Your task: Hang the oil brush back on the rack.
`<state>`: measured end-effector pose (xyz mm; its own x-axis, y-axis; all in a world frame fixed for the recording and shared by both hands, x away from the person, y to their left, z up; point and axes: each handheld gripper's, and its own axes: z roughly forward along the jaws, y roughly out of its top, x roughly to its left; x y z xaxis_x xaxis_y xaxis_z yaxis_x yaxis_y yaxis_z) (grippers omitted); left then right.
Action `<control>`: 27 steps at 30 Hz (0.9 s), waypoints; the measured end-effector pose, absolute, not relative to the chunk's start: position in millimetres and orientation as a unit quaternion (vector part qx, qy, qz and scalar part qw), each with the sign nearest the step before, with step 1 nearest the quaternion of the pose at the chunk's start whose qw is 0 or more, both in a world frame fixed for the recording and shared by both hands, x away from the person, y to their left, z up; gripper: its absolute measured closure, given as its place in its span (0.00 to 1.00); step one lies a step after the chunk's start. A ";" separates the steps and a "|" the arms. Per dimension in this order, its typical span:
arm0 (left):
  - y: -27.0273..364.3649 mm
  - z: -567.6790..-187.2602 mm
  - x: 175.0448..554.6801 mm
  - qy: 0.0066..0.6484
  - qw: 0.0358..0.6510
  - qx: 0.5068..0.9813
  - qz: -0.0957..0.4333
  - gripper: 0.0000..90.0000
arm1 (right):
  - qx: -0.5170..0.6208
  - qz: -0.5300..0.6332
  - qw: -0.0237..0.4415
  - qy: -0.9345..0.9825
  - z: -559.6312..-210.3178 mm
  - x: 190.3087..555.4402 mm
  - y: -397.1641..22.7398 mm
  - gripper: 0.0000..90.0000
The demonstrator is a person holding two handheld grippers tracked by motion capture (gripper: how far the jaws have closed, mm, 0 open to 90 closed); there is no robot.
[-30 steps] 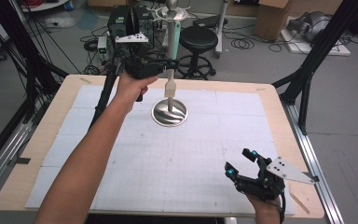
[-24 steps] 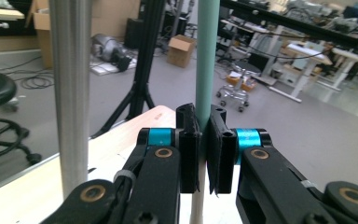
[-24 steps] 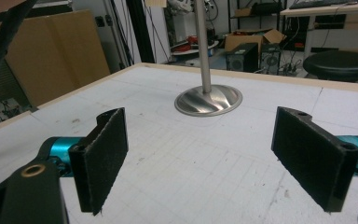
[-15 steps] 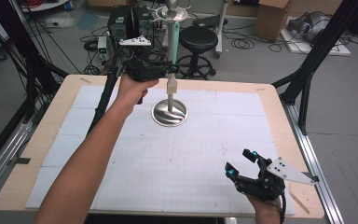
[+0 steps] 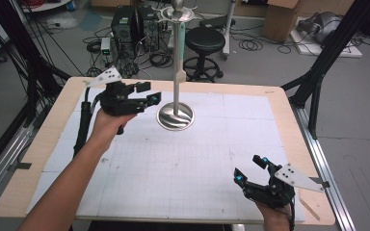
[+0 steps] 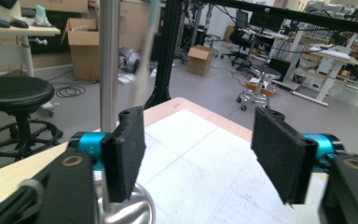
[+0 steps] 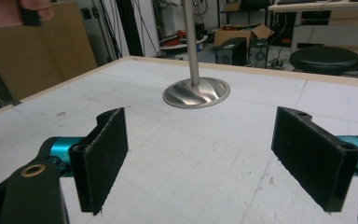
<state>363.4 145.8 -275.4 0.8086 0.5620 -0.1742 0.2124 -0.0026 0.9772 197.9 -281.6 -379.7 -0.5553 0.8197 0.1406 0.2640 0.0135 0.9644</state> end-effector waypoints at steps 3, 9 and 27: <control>160.9 -287.9 346.3 0.272 0.663 0.683 0.141 0.33 | 0.406 0.569 0.244 0.673 -381.3 198.2 -281.4 0.19; 186.9 -317.8 318.5 0.276 0.668 0.676 0.141 0.19 | 0.411 0.563 0.249 0.673 -383.7 198.0 -282.5 0.19; 233.4 -386.7 260.4 0.288 0.669 0.666 0.159 0.19 | 0.432 0.538 0.281 0.667 -388.5 194.4 -286.1 0.19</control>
<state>260.4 233.4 -386.7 0.7837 0.5961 -0.1744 0.1713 0.0624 0.9832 194.4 -286.1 -388.5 -0.4695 0.8782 0.0907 0.2741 0.0473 0.9605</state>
